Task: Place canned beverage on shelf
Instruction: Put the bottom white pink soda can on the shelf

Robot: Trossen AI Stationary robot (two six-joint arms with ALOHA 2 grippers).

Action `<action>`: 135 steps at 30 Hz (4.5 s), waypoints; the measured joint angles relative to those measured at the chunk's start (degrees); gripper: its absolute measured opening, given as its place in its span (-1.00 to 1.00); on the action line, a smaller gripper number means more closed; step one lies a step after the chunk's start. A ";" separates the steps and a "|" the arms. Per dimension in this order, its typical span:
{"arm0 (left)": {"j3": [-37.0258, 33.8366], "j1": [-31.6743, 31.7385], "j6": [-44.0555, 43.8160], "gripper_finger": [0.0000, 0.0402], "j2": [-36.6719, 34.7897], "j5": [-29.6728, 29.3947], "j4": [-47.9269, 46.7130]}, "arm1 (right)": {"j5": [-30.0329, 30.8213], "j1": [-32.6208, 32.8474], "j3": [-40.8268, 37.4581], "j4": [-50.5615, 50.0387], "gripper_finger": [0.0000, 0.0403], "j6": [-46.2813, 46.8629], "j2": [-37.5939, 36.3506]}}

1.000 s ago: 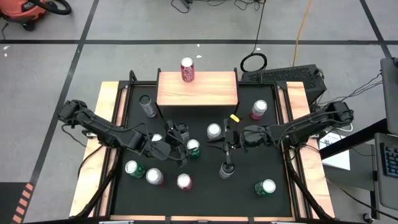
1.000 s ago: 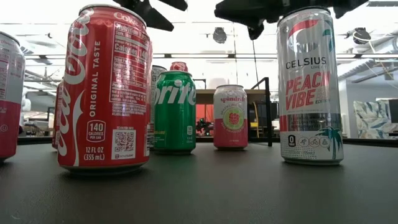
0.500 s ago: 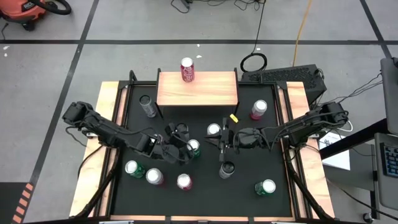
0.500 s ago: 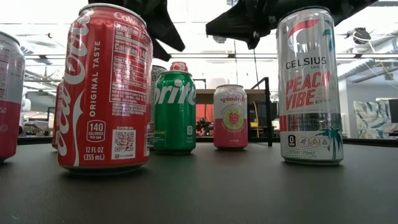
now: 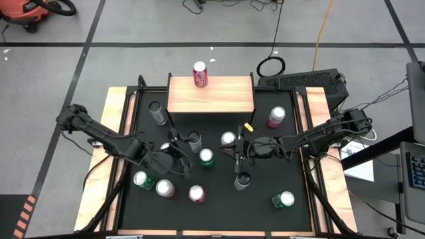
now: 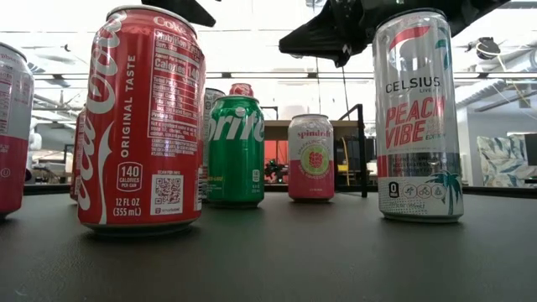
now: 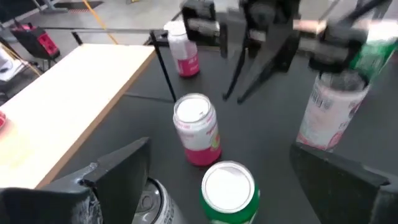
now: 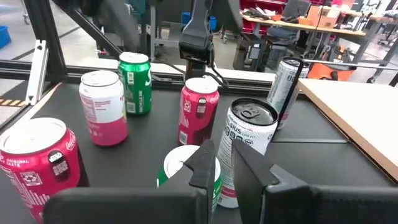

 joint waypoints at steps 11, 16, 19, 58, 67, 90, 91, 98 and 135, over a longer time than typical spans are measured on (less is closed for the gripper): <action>0.01 -0.14 2.90 0.90 -2.27 0.00 -1.33 | -0.04 0.00 0.00 -0.42 -0.84 -3.81 0.00; 0.01 0.24 0.05 0.90 -2.27 -0.05 -1.22 | -0.05 0.00 0.00 -0.42 -0.84 -5.21 0.00; 0.01 0.60 -1.92 0.90 -2.26 0.02 -1.24 | -0.07 0.00 0.00 -0.35 -0.84 -5.30 0.00; -0.07 -0.63 9.82 0.90 -1.29 13.56 -2.72 | -0.08 0.00 0.00 0.00 -0.84 -6.72 0.00; -0.02 1.18 11.03 0.90 0.15 13.71 3.14 | -0.09 0.02 0.00 -0.44 -0.84 -4.57 0.00; 5.95 11.03 16.96 0.90 8.35 26.98 -4.43 | -0.04 1.36 0.09 -14.21 -0.84 -3.56 -8.09; 5.96 11.02 15.80 0.90 8.09 26.83 -5.70 | -0.04 1.36 0.09 -14.19 -0.84 -3.68 -8.09; 6.00 10.77 6.29 0.90 3.68 22.01 -17.12 | -0.03 1.33 0.07 -14.25 -0.84 -6.51 -8.07; 5.98 -9.96 -13.69 0.90 -0.49 32.30 -28.80 | -0.04 1.18 0.00 -15.45 -0.84 -8.05 -8.07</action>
